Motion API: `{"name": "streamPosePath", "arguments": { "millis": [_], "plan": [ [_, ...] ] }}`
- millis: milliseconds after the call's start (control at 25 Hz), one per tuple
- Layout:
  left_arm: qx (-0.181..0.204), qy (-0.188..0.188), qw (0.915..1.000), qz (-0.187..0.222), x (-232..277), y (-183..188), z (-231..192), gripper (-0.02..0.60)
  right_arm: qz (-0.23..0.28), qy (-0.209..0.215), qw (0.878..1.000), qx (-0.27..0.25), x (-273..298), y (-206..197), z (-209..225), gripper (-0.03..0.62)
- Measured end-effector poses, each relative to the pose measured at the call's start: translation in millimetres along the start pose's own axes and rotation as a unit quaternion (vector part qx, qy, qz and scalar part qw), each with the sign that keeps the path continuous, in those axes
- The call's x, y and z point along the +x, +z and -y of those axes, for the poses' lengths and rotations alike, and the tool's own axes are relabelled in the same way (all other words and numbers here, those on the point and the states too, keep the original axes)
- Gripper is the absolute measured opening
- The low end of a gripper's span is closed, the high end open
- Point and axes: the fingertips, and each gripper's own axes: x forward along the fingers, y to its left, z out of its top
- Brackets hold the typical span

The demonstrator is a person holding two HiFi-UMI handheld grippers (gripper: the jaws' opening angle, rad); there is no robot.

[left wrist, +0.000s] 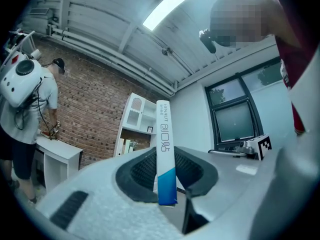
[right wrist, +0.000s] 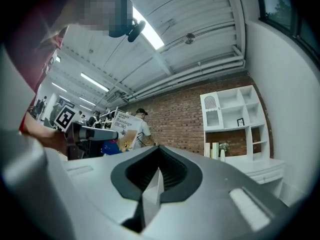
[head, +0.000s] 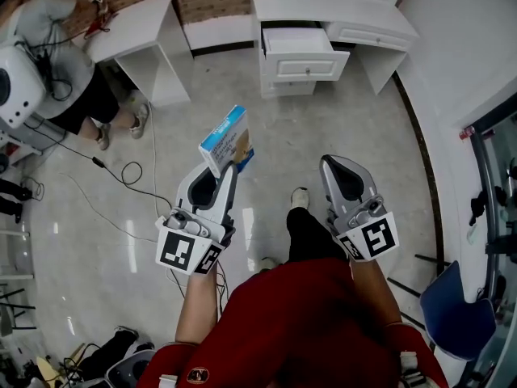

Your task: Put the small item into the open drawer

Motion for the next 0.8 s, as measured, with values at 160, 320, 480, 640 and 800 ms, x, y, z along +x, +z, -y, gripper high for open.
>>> {"name": "streamPosePath", "arguments": {
  "millis": [160, 320, 480, 640, 800],
  "plan": [
    [0.017, 0.004, 0.9998, -0.014, 50, -6, -22, 0.086, 0.015, -0.005, 1.000, 0.004, 32, -11, 52, 0.011],
    [0.033, 0.000, 0.9989, -0.032, 117, -15, -46, 0.086, 0.023, -0.007, 1.000, -0.004, 70, -24, 113, 0.011],
    [0.042, -0.002, 0.9980, -0.047, 192, -28, -69, 0.086, 0.029, -0.010, 1.000, 0.003, 108, -38, 183, 0.011],
    [0.042, -0.003, 0.9972, -0.062, 272, -45, -91, 0.086, 0.028, -0.013, 0.999, 0.012, 140, -52, 257, 0.011],
    [0.046, 0.000, 0.9965, -0.070, 320, -58, -105, 0.086, 0.027, -0.016, 0.999, 0.012, 156, -62, 307, 0.011]
  ]
}}
